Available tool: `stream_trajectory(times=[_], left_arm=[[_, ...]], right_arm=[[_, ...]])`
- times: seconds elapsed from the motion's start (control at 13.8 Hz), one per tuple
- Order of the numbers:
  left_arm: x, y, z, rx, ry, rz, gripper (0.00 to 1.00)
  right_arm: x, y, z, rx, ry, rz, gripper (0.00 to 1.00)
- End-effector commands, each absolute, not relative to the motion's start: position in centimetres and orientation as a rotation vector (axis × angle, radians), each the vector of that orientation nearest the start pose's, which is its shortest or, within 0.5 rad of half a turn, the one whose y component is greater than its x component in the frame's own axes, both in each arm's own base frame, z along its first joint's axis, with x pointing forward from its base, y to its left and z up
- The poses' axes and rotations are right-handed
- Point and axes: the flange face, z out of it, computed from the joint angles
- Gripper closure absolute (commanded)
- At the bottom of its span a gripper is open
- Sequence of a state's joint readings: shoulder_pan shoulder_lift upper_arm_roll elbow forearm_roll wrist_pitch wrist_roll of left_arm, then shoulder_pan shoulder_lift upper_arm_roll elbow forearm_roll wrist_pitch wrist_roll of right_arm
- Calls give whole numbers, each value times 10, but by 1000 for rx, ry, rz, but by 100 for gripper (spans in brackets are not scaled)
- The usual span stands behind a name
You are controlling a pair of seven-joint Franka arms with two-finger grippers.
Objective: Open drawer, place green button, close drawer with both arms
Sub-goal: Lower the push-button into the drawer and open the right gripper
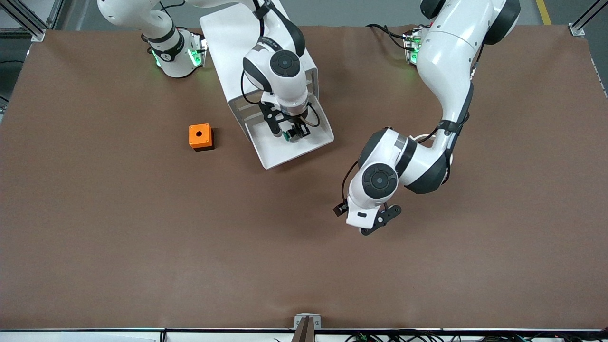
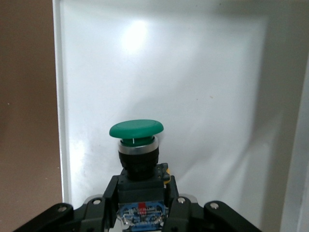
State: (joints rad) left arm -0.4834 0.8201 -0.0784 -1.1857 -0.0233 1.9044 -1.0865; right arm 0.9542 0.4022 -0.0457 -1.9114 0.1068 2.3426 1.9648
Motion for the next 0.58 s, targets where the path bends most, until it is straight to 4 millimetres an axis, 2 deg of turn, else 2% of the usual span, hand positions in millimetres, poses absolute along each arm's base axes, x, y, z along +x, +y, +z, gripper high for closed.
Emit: stream_trajectory(times=[0.0, 0.14, 0.22, 0.29, 0.36, 0.43, 0.51], left_arm=[[638, -384, 290, -2982, -838, 171, 1], [638, -384, 291, -2983, -840, 170, 1], [638, -385, 291, -2983, -838, 170, 1], [636, -386, 288, -2979, -834, 176, 1], [635, -387, 288, -2981, -832, 174, 1], [636, -385, 288, -2979, -834, 176, 1], [635, -387, 290, -2982, -832, 173, 1]], right_arm=[[382, 511, 291, -2575, 1712, 98, 100], [381, 515, 290, -2576, 1709, 100, 100], [381, 516, 290, -2575, 1707, 100, 96], [381, 516, 286, -2584, 1707, 98, 70], [381, 517, 285, -2587, 1708, 99, 22], [378, 521, 280, -2606, 1698, 93, 0], [374, 525, 279, -2622, 1677, 85, 0]])
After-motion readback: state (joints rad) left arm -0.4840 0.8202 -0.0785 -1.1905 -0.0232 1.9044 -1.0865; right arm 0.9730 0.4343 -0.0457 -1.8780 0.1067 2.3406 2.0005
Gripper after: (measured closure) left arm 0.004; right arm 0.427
